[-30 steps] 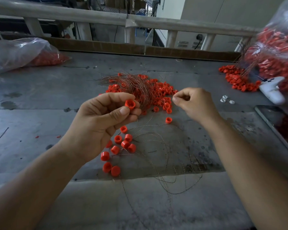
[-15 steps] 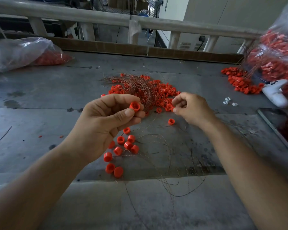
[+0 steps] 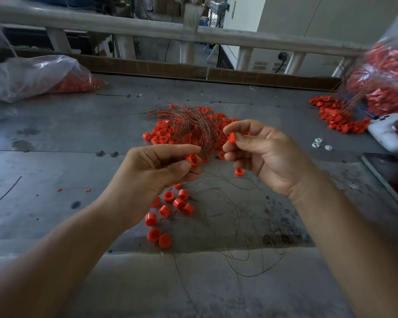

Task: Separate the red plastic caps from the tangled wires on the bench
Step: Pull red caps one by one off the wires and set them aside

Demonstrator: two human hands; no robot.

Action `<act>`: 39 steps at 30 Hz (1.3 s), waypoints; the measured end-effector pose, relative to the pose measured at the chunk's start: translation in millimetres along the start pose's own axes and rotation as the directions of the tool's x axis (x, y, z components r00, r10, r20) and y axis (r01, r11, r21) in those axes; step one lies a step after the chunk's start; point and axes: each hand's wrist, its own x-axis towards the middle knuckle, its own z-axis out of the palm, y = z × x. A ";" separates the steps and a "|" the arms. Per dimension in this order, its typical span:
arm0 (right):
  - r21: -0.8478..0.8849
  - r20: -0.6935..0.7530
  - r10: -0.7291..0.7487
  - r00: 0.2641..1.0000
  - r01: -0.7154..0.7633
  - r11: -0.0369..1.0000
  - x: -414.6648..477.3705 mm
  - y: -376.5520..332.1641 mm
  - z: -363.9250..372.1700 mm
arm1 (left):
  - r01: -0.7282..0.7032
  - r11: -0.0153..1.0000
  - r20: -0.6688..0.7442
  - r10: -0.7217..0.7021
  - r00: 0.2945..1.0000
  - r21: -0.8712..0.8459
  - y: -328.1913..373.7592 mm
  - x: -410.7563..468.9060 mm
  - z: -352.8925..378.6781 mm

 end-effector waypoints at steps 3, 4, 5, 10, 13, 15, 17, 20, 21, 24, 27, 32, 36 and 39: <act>0.024 0.045 0.006 0.999 -0.007 1.000 -3.6 0.3 7.4 | 0.005 1.000 -0.009 -0.005 1.000 -0.001 -1.6 0.7 0.2; 0.023 0.050 0.009 0.999 -0.011 1.000 -4.2 0.9 8.6 | 0.005 1.000 -0.013 -0.005 1.000 -0.008 -2.2 1.0 0.1; 0.024 0.052 0.015 0.999 -0.016 1.000 -4.4 1.7 9.6 | 0.004 1.000 -0.017 -0.004 1.000 -0.015 -2.7 1.4 0.1; 0.025 0.056 0.012 0.998 -0.013 1.000 -5.3 3.8 12.5 | 0.009 1.000 -0.018 -0.009 1.000 -0.021 -3.9 2.0 0.2; 0.023 0.068 0.015 0.998 -0.016 1.000 -6.4 4.2 13.3 | 0.006 1.000 -0.014 -0.006 1.000 -0.023 -3.3 1.6 0.9; 0.042 0.086 0.033 0.996 -0.037 0.998 -6.7 4.5 14.5 | 0.006 1.000 -0.019 -0.006 1.000 -0.022 -3.0 1.5 1.3; 0.070 0.095 0.057 0.994 -0.064 0.996 -6.5 5.2 15.4 | 0.008 1.000 -0.022 -0.009 1.000 -0.022 -2.7 1.1 1.6; 0.089 0.091 0.079 0.993 -0.087 0.992 -6.2 5.8 16.0 | 0.007 1.000 -0.022 -0.007 1.000 -0.027 -1.8 0.5 1.4; 0.089 0.088 0.083 0.993 -0.091 0.992 -6.0 6.1 16.0 | 0.007 1.000 -0.021 -0.008 1.000 -0.028 -1.4 0.4 1.3; 0.068 0.078 0.088 0.993 -0.093 0.993 -5.3 7.3 16.0 | 0.014 1.000 -0.016 -0.014 1.000 -0.028 -0.8 0.0 1.1; 0.045 0.070 0.083 0.994 -0.086 0.995 -4.6 8.9 16.1 | 0.017 1.000 -0.015 -0.017 1.000 -0.027 0.0 -0.6 1.2; 0.085 0.069 0.086 0.994 -0.092 0.992 -3.7 9.9 17.5 | 0.023 0.999 -0.014 -0.024 1.000 -0.032 1.4 -0.6 0.6; 0.103 0.072 0.103 0.992 -0.110 0.989 -3.8 10.1 18.0 | 0.031 0.999 -0.017 -0.031 0.999 -0.030 2.6 -0.6 0.5; 0.105 0.085 0.109 0.990 -0.118 0.988 -3.8 10.2 17.8 | 0.034 0.999 -0.026 -0.035 0.999 -0.028 3.2 -0.7 0.1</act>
